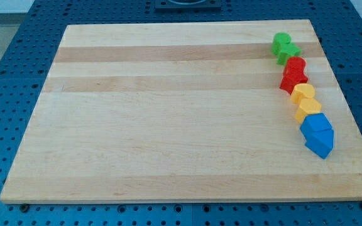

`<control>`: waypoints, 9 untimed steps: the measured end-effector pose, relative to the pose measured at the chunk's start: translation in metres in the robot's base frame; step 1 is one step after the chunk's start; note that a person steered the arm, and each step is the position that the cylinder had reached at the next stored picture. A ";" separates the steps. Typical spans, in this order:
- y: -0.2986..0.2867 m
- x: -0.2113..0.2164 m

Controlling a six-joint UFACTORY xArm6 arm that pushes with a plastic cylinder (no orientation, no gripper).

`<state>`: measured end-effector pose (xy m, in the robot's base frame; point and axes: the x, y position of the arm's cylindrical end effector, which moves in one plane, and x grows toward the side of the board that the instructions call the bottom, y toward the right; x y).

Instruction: Move the blue cube towards the bottom center

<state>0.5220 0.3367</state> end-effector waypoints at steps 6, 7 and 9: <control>-0.095 -0.013; -0.095 -0.025; -0.144 -0.025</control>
<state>0.4970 0.1931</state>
